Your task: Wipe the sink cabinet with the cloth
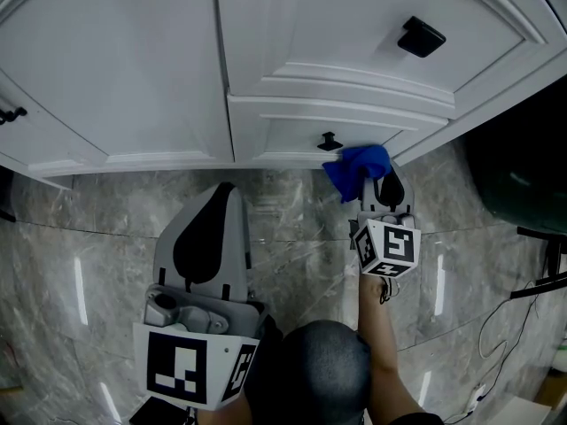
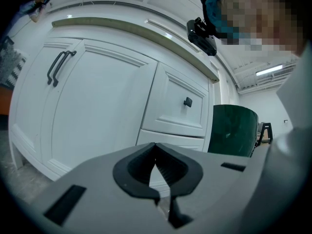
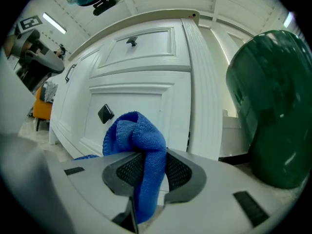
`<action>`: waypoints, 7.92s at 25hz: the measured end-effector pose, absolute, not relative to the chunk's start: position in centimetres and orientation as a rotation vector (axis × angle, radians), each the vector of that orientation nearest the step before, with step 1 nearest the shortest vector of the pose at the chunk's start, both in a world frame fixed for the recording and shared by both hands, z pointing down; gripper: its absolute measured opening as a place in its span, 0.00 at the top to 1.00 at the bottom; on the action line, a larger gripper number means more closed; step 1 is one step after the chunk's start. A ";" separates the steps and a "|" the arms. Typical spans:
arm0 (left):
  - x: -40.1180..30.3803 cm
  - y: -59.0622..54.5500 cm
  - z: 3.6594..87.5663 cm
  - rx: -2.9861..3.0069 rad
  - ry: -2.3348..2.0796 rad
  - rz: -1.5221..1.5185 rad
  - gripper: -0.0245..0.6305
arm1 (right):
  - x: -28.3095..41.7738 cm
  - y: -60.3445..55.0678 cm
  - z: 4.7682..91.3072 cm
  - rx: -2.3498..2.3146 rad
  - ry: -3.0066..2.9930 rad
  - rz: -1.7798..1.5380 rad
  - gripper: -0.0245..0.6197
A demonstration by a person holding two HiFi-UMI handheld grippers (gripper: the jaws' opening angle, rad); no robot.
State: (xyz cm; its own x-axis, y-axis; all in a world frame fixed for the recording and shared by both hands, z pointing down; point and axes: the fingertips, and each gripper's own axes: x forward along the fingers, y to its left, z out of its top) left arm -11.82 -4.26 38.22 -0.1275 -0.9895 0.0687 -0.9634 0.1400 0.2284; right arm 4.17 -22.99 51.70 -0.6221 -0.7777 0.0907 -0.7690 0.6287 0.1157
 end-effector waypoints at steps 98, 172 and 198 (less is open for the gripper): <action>-12.6 -3.3 37.7 1.899 -2.218 -0.261 0.96 | -6.9 -16.3 58.0 0.858 -2.809 0.116 0.79; -6.9 -7.1 36.8 2.240 -2.106 -0.063 0.96 | 13.4 -25.7 7.6 1.660 -2.772 -0.788 0.78; -7.8 -6.8 36.7 2.162 -2.114 -0.114 0.96 | 12.5 -26.0 10.8 1.716 -2.687 -0.867 0.79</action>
